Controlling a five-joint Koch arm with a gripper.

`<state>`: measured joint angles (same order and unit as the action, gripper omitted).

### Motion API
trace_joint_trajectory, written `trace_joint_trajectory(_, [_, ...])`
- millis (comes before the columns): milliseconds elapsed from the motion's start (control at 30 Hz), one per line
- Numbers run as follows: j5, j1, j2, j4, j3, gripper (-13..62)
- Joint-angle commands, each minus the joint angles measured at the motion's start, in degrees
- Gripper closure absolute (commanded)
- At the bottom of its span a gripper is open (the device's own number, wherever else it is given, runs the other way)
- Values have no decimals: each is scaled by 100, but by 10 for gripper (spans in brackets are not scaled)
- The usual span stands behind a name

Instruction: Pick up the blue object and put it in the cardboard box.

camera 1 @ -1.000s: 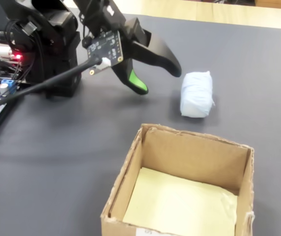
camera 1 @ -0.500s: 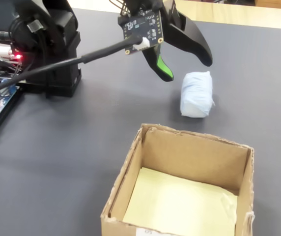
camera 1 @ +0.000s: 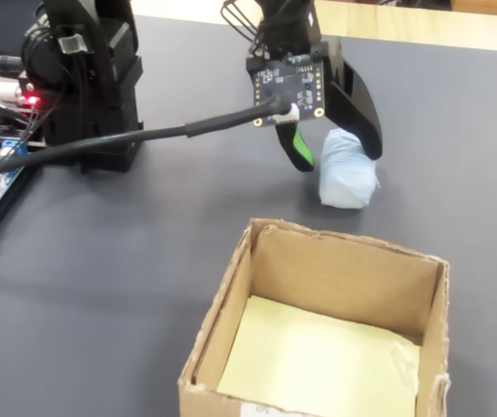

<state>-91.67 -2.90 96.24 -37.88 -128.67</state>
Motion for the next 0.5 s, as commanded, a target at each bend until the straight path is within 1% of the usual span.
trace_joint_trajectory(0, [-9, 9, 18, 62, 281, 329])
trace_joint_trajectory(67, [26, 0, 35, 299, 193, 376])
trace_joint_trajectory(100, [44, -9, 44, 413, 149, 381])
trace_joint_trajectory(333, [26, -141, 378, 870, -141, 381])
trace_joint_trajectory(467, [18, -202, 1028, 1327, -633, 381])
